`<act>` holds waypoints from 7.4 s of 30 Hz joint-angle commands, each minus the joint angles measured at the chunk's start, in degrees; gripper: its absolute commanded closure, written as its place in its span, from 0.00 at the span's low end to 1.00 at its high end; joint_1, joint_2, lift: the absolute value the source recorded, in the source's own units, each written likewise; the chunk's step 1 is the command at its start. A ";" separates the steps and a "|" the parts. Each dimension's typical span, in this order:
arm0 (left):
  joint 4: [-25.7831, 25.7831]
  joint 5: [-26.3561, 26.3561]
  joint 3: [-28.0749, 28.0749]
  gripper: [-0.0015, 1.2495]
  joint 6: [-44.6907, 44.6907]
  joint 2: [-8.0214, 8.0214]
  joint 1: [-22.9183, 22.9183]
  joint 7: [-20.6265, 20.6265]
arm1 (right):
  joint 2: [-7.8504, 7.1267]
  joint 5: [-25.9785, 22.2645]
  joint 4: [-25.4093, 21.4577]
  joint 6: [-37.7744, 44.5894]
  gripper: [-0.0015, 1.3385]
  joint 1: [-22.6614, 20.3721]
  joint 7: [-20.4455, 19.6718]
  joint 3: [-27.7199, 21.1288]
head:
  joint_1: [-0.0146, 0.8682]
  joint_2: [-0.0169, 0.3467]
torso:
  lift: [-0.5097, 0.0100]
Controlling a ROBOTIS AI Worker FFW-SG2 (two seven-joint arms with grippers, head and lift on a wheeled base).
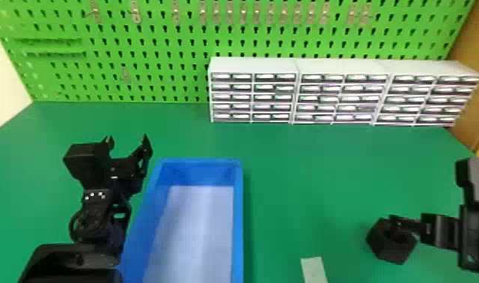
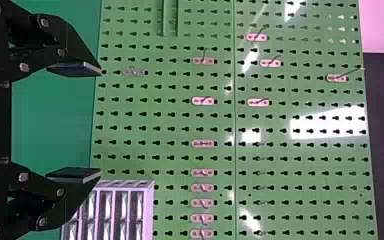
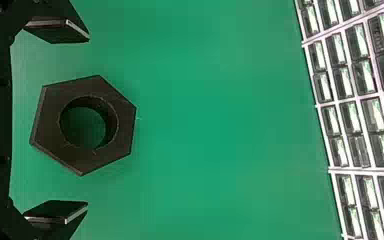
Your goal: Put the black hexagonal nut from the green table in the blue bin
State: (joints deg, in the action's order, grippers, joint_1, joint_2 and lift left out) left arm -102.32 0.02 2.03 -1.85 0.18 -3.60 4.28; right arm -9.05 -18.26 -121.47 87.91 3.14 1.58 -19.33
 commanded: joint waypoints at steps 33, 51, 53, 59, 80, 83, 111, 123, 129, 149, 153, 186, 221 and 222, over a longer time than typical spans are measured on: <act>0.10 -0.02 -0.18 0.42 0.00 0.00 0.26 0.03 | -2.37 -1.42 5.71 2.17 0.09 4.77 0.00 4.39 | 0.76 0.20 | 0.80; 0.28 -0.02 -0.36 0.42 0.00 0.00 0.43 0.03 | -4.04 -2.13 12.22 2.17 0.09 8.90 0.00 8.34 | 0.76 0.20 | 0.80; 0.28 -0.02 -0.45 0.42 0.00 0.00 0.43 0.03 | -4.31 -2.30 13.10 2.17 0.09 9.34 0.00 8.69 | 0.76 0.20 | 0.80; 0.37 -0.11 -0.36 0.42 0.00 0.00 0.52 -0.06 | -4.66 -2.30 15.47 2.17 0.09 10.39 0.00 9.40 | 0.76 0.20 | 0.80; 0.45 -0.02 -0.45 0.42 0.00 0.00 0.61 -0.06 | -4.75 -1.16 20.30 2.17 0.09 11.89 0.00 12.47 | 0.76 0.20 | 0.80; 0.45 -0.02 -0.45 0.42 0.00 0.00 0.69 -0.06 | -4.75 -1.16 21.09 2.17 0.09 12.15 0.00 12.91 | 0.76 0.20 | 0.80; 0.45 0.07 -0.45 0.42 0.27 0.00 0.96 0.03 | -3.78 -0.63 26.98 -0.37 0.36 12.06 0.00 13.44 | 0.76 0.20 | 0.80; 0.72 0.07 -0.80 0.42 0.27 0.00 0.87 0.03 | -5.19 -2.04 27.60 -0.02 0.76 12.50 0.00 14.76 | 0.76 0.20 | 0.80; 0.81 0.07 -0.80 0.42 0.27 0.00 0.87 0.03 | -5.54 -4.24 27.51 -0.63 0.76 11.71 0.00 13.70 | 0.76 0.20 | 0.80; 0.81 0.07 -0.80 0.42 0.27 0.00 0.78 0.03 | -4.83 -8.98 22.85 -5.91 0.82 8.55 0.00 7.11 | 0.76 0.20 | 0.80; 0.81 0.07 -0.98 0.42 0.27 0.00 0.78 0.03 | -4.31 -9.07 20.39 -7.58 0.82 8.02 0.00 5.18 | 0.76 0.20 | 0.80; 0.98 0.07 -1.41 0.42 0.27 0.00 0.78 0.03 | -0.62 -8.28 14.33 -44.31 0.82 0.81 0.97 7.99 | 0.76 0.20 | 0.80; 0.37 0.42 -0.18 0.42 0.27 0.00 0.43 0.12 | 0.18 -5.91 11.95 -45.55 0.88 5.30 5.10 22.23 | 0.76 0.20 | 0.80; 0.28 0.42 -0.10 0.42 0.27 0.00 0.34 0.20 | 0.18 -6.08 11.87 -45.37 0.88 5.38 5.27 22.49 | 0.76 0.20 | 0.80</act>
State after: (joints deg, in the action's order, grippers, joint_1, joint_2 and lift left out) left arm -101.56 0.39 1.33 -1.58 0.17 -3.09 4.31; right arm -9.04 -24.09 -109.47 41.64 8.15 6.21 1.96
